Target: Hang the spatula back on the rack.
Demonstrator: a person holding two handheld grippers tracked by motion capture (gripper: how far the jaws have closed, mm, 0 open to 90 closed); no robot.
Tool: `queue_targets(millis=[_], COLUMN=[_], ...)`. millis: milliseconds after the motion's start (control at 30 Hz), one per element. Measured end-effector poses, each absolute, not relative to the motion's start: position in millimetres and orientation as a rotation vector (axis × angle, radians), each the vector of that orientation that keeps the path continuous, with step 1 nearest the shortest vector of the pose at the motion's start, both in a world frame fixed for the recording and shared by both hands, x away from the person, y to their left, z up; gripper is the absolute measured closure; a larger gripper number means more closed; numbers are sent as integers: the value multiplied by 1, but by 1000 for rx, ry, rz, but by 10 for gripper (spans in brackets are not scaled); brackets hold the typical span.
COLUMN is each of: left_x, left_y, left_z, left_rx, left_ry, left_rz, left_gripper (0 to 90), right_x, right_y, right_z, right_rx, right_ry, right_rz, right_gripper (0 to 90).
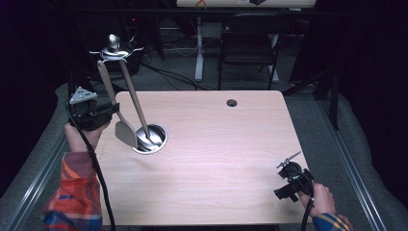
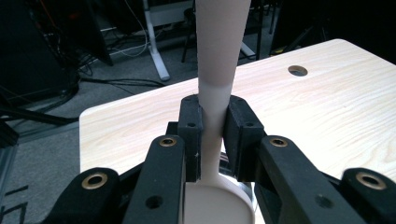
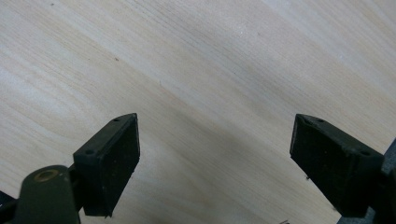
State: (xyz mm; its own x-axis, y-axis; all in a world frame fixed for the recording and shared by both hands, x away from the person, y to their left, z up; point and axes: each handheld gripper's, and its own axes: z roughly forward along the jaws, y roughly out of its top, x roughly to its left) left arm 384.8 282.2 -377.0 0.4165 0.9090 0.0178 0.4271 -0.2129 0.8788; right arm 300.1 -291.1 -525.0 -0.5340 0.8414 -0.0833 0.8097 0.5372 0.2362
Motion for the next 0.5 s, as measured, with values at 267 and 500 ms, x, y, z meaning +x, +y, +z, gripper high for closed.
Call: queue_targets(millis=[267,500], left_x=[390,392], left_y=[281,280], left_z=[-382,-386], left_rx=[1787,1760], left_ry=[1124,1101], left_rz=[711,705], left_gripper=[776,775], right_x=[300,300], right_y=[-291,-291], right_z=[-525,-525], right_rx=[1404,1406], right_ry=[2585,2585], right_rz=[251,245], right_gripper=[156,156])
